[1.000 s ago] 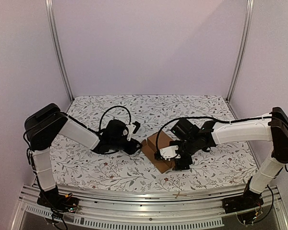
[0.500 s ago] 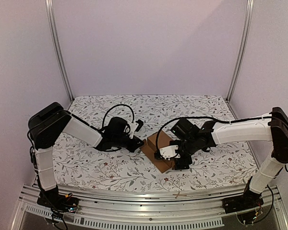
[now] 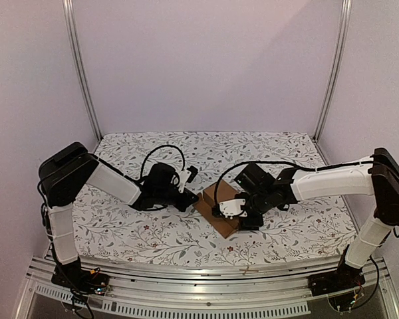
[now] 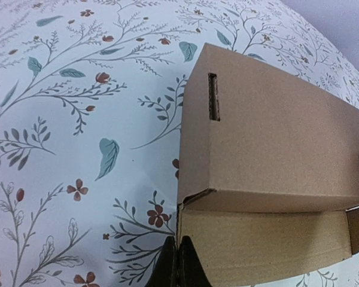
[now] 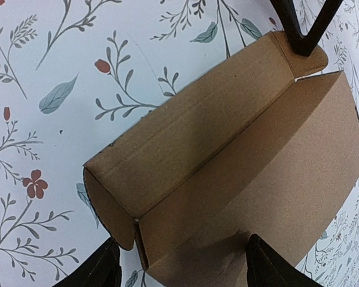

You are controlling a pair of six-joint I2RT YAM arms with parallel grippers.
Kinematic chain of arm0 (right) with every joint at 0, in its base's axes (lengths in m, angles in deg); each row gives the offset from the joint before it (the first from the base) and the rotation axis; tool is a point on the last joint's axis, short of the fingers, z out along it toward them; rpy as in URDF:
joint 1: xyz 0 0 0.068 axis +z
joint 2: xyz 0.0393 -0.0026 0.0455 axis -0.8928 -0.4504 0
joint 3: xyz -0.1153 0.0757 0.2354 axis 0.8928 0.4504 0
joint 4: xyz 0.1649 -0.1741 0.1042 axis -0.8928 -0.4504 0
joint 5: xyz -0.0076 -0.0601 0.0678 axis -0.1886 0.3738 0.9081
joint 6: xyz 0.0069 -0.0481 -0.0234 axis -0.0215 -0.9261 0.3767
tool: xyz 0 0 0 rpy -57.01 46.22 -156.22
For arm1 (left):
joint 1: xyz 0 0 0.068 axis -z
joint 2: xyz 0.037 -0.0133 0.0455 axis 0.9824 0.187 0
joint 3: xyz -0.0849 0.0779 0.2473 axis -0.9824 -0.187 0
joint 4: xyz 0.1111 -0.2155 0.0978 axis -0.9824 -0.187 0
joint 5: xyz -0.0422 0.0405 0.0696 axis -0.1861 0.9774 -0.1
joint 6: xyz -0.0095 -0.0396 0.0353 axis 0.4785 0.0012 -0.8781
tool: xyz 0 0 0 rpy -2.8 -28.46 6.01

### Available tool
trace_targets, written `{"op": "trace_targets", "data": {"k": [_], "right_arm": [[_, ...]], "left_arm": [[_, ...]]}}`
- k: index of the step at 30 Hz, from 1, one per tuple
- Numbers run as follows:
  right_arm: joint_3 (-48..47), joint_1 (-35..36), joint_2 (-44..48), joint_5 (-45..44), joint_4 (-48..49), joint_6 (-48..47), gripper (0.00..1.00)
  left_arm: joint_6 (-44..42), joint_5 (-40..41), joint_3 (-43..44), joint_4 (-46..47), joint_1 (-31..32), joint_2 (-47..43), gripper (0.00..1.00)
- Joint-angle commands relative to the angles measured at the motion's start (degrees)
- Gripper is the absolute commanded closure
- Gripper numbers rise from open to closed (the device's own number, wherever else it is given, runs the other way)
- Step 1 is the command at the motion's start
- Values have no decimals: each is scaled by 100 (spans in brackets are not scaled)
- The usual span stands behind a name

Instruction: Fold the paper box

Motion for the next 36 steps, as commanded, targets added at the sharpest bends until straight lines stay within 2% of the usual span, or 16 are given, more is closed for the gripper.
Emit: {"op": "trace_targets", "data": {"k": [1,25,31,36], "right_arm": [[-51,44,-243,-29,-43,164,33],[-85,40,-384,92,-180,52,36],[-119,41,-435,70,-191,108,36],[-188,36,-481,54,-235,221,36]], "left_arm": [[-103,71,-60,-15,62,-140,100],[65,104,641,-1046,141,-149,100],[-80,282,573,-990,254,-230,100],[-165,418,193,-553,326,-273,100]]}}
